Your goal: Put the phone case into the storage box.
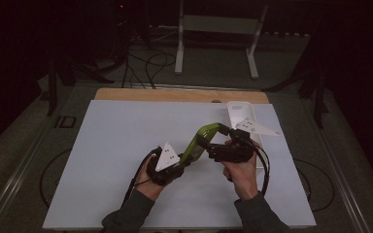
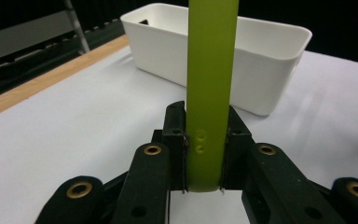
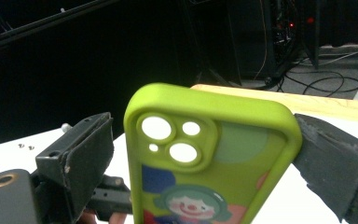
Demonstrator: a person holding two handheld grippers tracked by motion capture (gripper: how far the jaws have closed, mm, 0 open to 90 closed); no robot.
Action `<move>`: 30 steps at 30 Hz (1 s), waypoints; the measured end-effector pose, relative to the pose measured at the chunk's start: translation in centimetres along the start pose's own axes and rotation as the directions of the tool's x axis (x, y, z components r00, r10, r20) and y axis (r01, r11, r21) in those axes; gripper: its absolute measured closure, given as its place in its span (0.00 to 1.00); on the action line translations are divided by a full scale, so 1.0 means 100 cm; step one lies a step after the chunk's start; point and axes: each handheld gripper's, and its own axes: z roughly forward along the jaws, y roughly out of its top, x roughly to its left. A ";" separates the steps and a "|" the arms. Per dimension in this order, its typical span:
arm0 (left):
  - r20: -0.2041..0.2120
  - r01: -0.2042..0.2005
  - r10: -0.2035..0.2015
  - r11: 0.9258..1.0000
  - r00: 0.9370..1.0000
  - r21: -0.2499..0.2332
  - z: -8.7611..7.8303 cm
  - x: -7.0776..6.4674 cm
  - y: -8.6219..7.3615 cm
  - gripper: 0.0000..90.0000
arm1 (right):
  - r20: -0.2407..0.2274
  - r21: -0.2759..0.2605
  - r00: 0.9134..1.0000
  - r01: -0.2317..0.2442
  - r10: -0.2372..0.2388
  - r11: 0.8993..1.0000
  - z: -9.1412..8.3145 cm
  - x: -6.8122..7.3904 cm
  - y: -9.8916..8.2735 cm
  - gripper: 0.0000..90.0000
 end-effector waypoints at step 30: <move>0.008 -0.002 0.002 1.000 1.000 -0.016 0.011 -0.020 -0.007 0.86 | -0.001 -0.012 1.000 -0.003 0.003 1.000 0.002 0.005 -0.002 0.15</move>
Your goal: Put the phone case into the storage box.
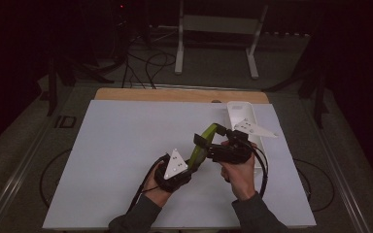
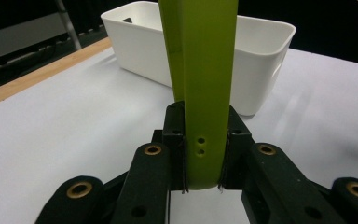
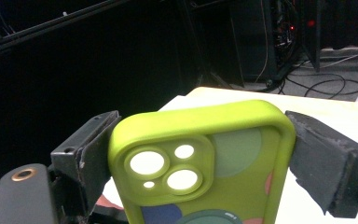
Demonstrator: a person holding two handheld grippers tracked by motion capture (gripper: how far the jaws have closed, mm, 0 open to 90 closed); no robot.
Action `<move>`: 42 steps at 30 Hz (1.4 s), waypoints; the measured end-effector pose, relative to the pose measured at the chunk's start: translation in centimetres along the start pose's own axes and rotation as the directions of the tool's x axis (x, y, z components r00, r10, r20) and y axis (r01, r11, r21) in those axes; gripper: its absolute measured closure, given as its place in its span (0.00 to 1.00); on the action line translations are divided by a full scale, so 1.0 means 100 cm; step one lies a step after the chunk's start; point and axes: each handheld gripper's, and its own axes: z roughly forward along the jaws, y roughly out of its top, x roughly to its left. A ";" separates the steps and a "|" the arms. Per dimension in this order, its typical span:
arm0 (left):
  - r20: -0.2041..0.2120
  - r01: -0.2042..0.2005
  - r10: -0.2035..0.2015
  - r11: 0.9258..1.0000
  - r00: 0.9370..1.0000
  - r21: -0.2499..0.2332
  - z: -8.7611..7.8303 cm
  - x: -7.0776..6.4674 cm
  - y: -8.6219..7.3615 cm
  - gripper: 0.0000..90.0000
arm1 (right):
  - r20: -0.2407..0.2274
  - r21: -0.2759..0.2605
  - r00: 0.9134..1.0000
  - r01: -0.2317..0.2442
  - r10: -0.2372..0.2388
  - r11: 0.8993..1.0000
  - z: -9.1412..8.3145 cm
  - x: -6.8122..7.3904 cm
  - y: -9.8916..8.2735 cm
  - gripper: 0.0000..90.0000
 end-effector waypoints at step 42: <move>0.050 0.062 -0.062 0.998 0.997 0.018 0.001 0.003 -0.003 0.86 | 0.027 0.073 0.995 0.096 -0.099 0.993 0.004 0.003 -0.005 0.16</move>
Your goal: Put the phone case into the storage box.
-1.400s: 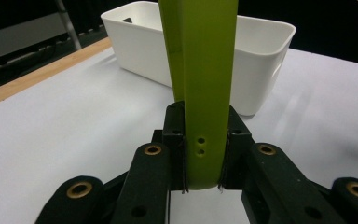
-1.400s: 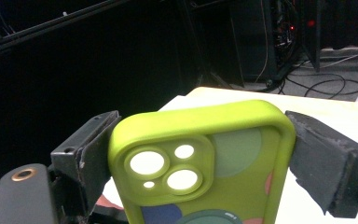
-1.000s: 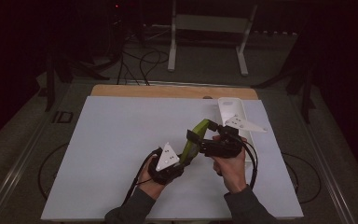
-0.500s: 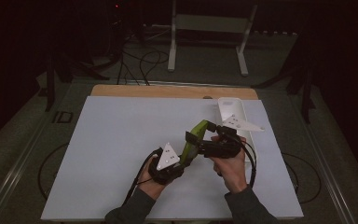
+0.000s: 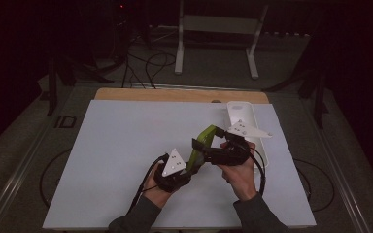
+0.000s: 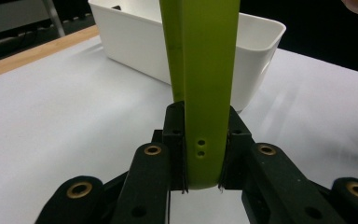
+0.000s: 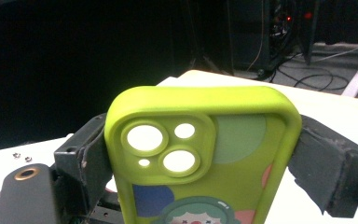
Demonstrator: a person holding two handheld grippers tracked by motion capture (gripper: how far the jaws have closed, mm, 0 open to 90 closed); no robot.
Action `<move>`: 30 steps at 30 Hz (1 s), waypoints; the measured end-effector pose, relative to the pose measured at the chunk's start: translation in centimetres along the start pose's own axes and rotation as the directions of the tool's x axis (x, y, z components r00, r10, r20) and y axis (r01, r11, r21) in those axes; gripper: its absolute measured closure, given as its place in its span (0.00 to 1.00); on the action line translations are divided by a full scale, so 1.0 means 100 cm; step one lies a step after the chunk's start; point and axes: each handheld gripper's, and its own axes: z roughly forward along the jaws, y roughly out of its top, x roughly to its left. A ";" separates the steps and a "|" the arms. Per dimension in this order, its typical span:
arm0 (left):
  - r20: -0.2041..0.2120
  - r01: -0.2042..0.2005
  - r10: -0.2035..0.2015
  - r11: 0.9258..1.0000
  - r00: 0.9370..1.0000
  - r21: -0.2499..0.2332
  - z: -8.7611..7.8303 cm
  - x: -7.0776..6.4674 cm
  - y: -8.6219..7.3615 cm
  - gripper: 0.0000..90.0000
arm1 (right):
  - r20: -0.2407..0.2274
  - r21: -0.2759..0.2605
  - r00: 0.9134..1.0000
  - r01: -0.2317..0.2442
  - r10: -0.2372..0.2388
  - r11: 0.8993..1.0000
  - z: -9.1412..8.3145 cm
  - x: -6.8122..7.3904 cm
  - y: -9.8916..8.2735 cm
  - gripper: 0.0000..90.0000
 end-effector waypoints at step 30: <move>-0.181 0.046 -0.046 0.999 0.983 -0.004 -0.029 0.022 0.003 0.13 | 0.086 -0.032 0.996 0.011 -0.008 0.999 -0.001 -0.001 0.005 0.17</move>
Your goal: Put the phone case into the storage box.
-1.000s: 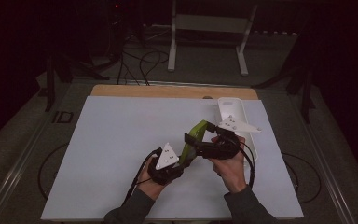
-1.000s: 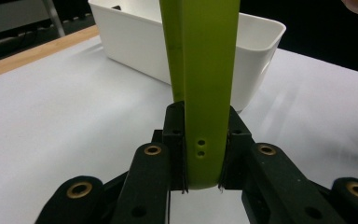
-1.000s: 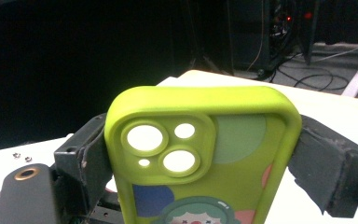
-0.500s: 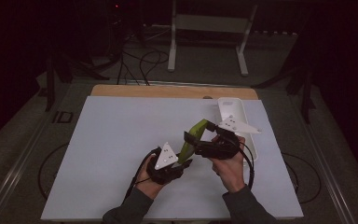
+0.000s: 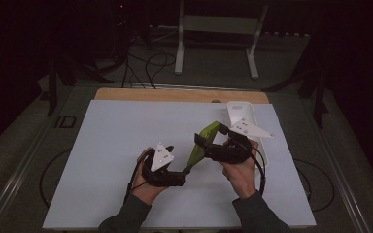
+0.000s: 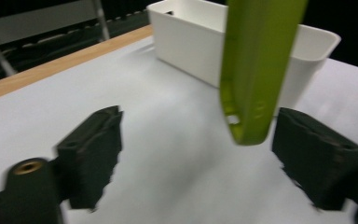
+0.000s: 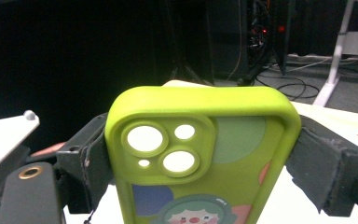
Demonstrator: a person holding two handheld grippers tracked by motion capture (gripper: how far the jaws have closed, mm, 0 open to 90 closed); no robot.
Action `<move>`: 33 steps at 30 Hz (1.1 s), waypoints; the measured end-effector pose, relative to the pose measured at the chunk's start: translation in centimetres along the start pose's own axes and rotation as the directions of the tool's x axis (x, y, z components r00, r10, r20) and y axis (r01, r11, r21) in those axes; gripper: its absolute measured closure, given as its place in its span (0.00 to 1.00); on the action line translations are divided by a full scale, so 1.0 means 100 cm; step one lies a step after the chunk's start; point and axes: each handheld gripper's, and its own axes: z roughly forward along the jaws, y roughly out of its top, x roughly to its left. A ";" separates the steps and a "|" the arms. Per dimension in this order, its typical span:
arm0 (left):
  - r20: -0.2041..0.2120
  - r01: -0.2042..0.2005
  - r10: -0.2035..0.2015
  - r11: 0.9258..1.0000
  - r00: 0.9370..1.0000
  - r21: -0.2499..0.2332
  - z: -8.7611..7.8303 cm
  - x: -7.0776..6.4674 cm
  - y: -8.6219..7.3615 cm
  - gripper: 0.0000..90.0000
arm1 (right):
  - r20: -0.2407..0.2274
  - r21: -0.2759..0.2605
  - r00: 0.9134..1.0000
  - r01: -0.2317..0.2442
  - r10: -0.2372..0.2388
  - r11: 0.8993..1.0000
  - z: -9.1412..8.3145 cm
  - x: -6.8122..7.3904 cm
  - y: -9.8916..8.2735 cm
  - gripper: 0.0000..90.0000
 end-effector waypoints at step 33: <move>-0.147 0.075 -0.074 0.997 0.986 -0.003 -0.062 0.065 -0.039 0.00 | 0.077 -0.009 0.997 -0.007 0.008 1.000 -0.002 -0.014 0.012 0.17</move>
